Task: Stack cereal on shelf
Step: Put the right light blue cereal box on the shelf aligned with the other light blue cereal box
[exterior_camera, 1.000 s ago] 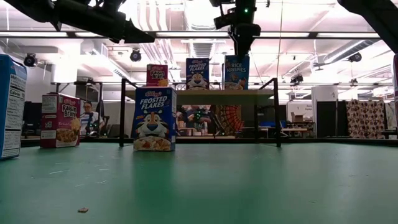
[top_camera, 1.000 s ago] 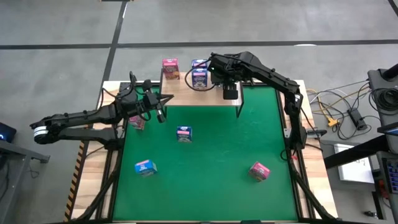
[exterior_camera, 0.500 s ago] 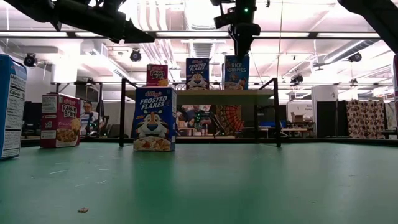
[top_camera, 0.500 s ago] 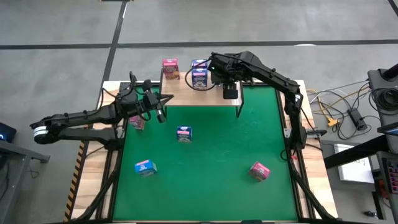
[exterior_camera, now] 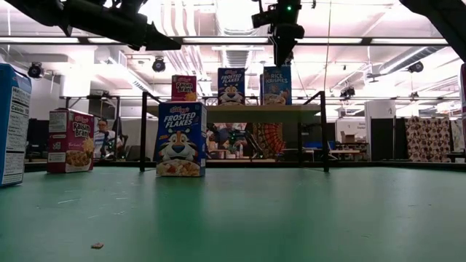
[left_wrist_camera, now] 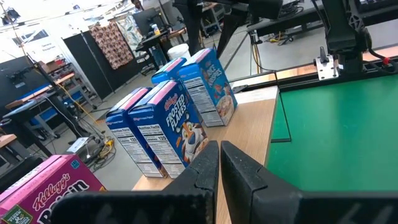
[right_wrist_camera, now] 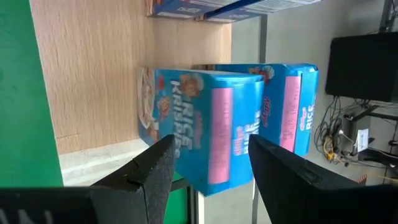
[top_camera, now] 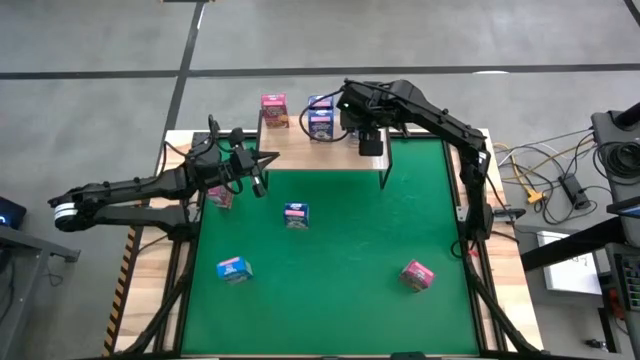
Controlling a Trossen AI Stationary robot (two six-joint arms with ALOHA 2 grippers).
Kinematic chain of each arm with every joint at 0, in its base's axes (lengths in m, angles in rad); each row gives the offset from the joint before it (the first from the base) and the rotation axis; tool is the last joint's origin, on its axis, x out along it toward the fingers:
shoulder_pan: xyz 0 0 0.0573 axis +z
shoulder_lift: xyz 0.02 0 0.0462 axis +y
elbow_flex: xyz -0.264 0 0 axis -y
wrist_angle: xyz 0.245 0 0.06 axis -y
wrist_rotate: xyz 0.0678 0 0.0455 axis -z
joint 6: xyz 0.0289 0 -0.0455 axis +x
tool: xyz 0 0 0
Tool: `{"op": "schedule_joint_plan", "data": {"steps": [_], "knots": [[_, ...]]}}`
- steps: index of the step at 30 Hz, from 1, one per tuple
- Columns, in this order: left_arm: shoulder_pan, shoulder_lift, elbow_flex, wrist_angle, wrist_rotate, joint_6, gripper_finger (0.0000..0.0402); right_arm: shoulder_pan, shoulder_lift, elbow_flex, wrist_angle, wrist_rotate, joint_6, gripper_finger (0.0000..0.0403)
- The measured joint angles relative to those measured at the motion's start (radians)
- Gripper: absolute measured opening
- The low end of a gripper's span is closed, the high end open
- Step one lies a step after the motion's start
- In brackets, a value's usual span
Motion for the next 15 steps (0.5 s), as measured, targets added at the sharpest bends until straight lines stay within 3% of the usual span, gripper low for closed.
{"op": "schedule_joint_plan", "data": {"steps": [15], "knots": [[0.000,0.000,0.000,0.000,0.000,0.000,0.0000,0.002,-0.015,0.000,0.005,0.001,0.004,0.0194]]}}
